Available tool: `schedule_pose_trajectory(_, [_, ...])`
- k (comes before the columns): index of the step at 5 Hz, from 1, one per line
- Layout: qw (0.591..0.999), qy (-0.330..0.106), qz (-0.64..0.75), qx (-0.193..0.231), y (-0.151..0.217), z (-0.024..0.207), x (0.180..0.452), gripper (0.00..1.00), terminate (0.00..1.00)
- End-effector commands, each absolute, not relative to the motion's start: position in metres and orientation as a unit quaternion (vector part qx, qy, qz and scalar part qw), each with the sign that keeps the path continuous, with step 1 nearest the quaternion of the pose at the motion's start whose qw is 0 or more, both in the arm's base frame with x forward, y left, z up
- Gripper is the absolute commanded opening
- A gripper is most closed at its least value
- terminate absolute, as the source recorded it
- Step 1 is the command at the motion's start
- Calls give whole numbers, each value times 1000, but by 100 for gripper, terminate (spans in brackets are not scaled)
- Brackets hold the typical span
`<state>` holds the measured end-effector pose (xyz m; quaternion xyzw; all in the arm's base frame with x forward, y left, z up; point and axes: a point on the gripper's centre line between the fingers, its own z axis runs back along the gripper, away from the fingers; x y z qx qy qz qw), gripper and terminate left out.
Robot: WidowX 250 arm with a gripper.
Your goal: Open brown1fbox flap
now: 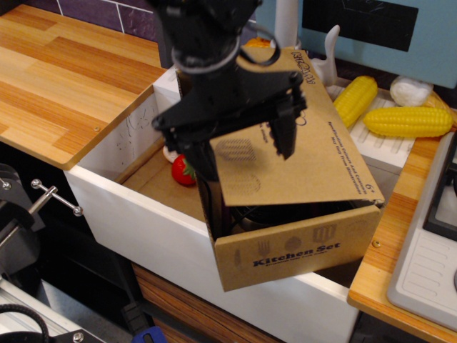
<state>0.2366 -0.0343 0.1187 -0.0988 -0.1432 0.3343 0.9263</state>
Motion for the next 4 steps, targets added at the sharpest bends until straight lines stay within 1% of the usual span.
schedule_pose_trajectory(1, [919,-225,304,-109,-52,173,266,100,0])
schedule_pose_trajectory(2, [923,-256,272,-97,-69,189,275,100,0])
schedule_pose_trajectory(3, [924,-279,242,-95,-84,200,288,100,0])
schedule_pose_trajectory(4, [925,-293,227,-86,-100,208,295,100,0])
